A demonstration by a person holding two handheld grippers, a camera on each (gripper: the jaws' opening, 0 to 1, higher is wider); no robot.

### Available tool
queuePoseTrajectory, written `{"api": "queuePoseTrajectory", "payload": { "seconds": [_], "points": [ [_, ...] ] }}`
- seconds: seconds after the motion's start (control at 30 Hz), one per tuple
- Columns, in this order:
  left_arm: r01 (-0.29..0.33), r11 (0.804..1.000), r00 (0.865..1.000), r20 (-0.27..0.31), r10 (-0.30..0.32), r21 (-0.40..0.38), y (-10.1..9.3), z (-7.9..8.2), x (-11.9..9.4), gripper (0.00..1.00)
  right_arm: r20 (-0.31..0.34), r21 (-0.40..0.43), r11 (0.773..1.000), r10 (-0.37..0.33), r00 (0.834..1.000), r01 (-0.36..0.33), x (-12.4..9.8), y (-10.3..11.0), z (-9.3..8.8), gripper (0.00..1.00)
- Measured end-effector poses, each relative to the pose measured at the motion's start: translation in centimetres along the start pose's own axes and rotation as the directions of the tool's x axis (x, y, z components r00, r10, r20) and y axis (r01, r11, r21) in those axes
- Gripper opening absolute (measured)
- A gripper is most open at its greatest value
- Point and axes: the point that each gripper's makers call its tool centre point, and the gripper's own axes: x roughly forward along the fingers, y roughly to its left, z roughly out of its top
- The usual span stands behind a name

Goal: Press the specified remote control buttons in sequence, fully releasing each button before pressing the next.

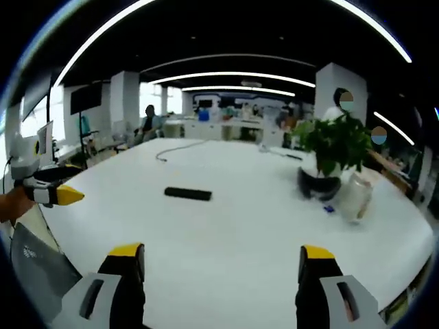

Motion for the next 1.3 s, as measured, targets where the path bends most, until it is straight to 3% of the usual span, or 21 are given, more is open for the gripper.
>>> {"api": "queuePoseTrajectory", "payload": {
  "seconds": [0.17,0.33,0.43,0.53,0.7,0.8,0.97,1.3],
  "points": [
    [-0.019,1.0,0.999,0.037,0.02,-0.006,0.6,0.0,-1.1,1.0,-0.003,-0.008,0.999,-0.031,1.0,0.031,-0.2,-0.8,-0.2,0.92],
    [-0.082,0.997,0.996,0.015,0.082,-0.01,1.7,-1.3,-2.0,1.0,-0.002,0.034,0.998,-0.051,0.999,0.051,-0.2,-1.4,-0.5,0.91],
    [-0.058,0.997,0.998,-0.014,0.058,-0.051,1.5,-1.9,-2.2,1.0,-0.009,0.012,0.998,-0.062,0.998,0.062,-0.1,-1.3,-0.6,0.9],
    [-0.069,0.998,0.997,-0.017,0.069,-0.006,1.9,-2.2,-2.5,1.0,-0.012,0.006,0.998,-0.059,0.998,0.059,-0.1,-1.4,-0.7,0.89],
    [-0.108,0.994,0.994,-0.021,0.107,-0.028,2.6,-3.2,-2.7,1.0,-0.013,0.012,0.997,-0.072,0.997,0.072,-0.1,-1.6,-0.7,0.88],
    [-0.125,0.991,0.992,-0.016,0.126,0.047,2.7,-3.0,-2.5,1.0,-0.027,0.019,0.998,-0.062,0.998,0.063,0.1,-1.5,-1.0,0.88],
    [-0.125,0.992,0.992,-0.034,0.125,-0.005,3.0,-3.4,-2.7,1.0,-0.021,-0.003,0.998,-0.067,0.997,0.067,0.0,-1.3,-0.9,0.88],
    [-0.174,0.985,0.985,-0.013,0.174,0.019,3.8,-3.0,-3.1,1.0,-0.01,0.015,0.994,-0.106,0.994,0.106,-0.2,-2.3,-0.8,0.86]
  ]
}}
